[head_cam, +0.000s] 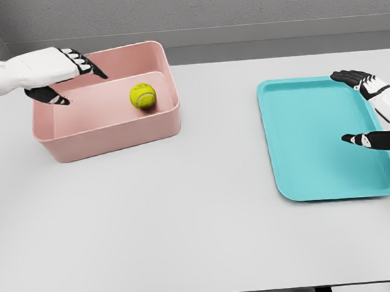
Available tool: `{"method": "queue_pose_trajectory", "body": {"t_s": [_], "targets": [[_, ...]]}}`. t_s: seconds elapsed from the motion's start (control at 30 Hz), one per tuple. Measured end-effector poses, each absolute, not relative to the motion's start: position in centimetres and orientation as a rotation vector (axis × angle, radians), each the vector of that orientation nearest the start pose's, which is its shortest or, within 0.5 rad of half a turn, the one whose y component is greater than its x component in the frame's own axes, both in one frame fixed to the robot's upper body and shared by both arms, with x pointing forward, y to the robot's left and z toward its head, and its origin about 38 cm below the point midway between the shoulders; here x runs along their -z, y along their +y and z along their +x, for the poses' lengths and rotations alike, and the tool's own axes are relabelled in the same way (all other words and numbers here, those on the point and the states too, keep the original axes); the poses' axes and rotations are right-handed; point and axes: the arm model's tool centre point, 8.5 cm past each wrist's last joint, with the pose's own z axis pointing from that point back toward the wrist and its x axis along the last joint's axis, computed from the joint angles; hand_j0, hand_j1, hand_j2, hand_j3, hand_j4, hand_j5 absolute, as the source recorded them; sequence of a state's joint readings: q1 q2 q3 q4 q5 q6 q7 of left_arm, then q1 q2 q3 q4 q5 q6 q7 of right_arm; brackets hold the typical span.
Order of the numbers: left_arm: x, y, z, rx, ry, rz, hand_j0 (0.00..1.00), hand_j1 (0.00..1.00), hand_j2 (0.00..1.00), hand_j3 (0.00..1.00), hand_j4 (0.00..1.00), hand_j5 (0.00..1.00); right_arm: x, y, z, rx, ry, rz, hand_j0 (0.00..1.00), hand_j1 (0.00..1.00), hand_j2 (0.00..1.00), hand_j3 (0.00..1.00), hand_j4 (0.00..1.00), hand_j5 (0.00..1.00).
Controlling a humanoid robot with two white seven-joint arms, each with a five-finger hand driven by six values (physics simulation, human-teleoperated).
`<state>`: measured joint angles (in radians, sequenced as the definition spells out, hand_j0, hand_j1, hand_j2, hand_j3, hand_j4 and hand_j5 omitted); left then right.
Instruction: Put the tennis from the blue tray into the pink basket with both arms
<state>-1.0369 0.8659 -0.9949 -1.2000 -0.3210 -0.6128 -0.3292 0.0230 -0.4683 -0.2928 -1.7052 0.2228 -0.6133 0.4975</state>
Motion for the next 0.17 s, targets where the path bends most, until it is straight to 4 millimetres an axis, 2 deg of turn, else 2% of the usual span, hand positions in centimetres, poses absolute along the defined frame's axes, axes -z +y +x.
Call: {"method": "queue_pose_trajectory", "body": {"t_s": [0.07, 0.17], "targets": [[-25.3, 34.6, 48.2, 2.046, -1.359, 0.546, 1.0, 1.0, 1.0, 1.0, 1.0, 1.0, -20.4, -37.8, 33.0, -1.212, -1.885, -0.496, 1.0, 1.0, 1.0, 1.0, 1.0, 1.0], [-25.4, 36.3, 47.9, 2.03, -1.325, 0.566, 1.0, 1.0, 1.0, 1.0, 1.0, 1.0, -20.3, -37.9, 33.0, -1.212, -1.883, -0.495, 1.0, 1.0, 1.0, 1.0, 1.0, 1.0]]}}
